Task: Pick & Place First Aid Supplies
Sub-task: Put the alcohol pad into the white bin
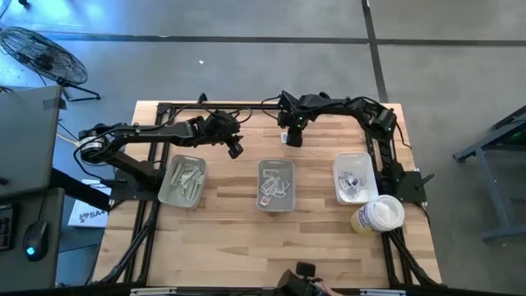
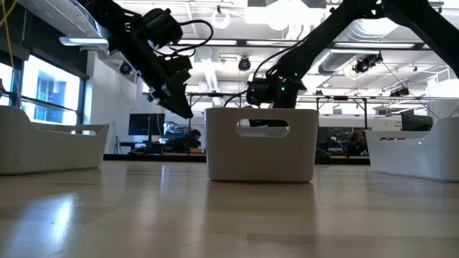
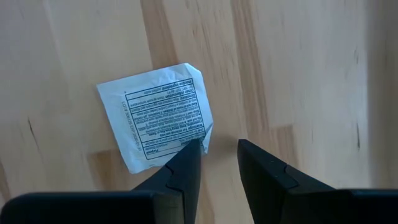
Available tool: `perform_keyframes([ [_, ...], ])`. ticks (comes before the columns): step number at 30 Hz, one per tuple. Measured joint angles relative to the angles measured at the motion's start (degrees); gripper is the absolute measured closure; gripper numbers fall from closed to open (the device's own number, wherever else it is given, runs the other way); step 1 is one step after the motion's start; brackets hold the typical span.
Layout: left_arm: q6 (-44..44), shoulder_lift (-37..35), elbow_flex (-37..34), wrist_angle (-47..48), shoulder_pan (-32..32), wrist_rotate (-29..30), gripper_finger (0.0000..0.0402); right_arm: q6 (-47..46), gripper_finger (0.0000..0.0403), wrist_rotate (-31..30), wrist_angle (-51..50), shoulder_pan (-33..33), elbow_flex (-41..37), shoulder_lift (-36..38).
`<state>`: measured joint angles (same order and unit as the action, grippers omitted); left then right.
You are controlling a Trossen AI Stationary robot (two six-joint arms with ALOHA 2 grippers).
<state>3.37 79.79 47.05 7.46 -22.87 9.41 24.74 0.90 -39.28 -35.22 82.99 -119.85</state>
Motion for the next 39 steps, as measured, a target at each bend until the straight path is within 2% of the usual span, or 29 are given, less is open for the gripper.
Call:
perform_keyframes([
  [6, 0.1, 0.0, 0.0, 0.2, 0.0, 0.0, 0.0282, 0.2, 0.0302, 1.5, 3.7, 0.0, -2.0, 0.2],
  [10, 0.1, 0.0, 0.0, 0.2, 0.0, 0.0, 0.0282, -0.1, 0.0309, -1.6, 4.9, 0.1, -2.9, 0.3],
  [15, 0.2, 0.0, 0.0, 0.7, 0.0, 0.0, 0.0282, -0.4, 0.0351, -6.9, 5.6, 0.1, -3.0, 0.2],
  [19, 1.0, 0.0, 0.0, 1.2, 0.0, -0.1, 0.0282, -0.3, 0.0395, -7.3, 5.5, 0.0, -3.1, 0.2],
  [25, 1.4, 0.0, 0.0, 1.7, 0.0, 0.0, 0.0282, -1.7, 0.0395, -7.0, 5.0, 0.0, -3.2, 0.7],
  [31, 2.3, 0.0, 0.0, 1.7, 0.0, 0.0, 0.0282, -3.8, 0.0399, -3.8, 2.9, 0.0, -3.5, 4.1],
  [39, 2.9, 0.0, 0.0, 2.0, 0.0, 0.0, 0.0282, -4.7, 0.0401, -2.9, -0.4, 0.0, -3.4, 7.6],
])
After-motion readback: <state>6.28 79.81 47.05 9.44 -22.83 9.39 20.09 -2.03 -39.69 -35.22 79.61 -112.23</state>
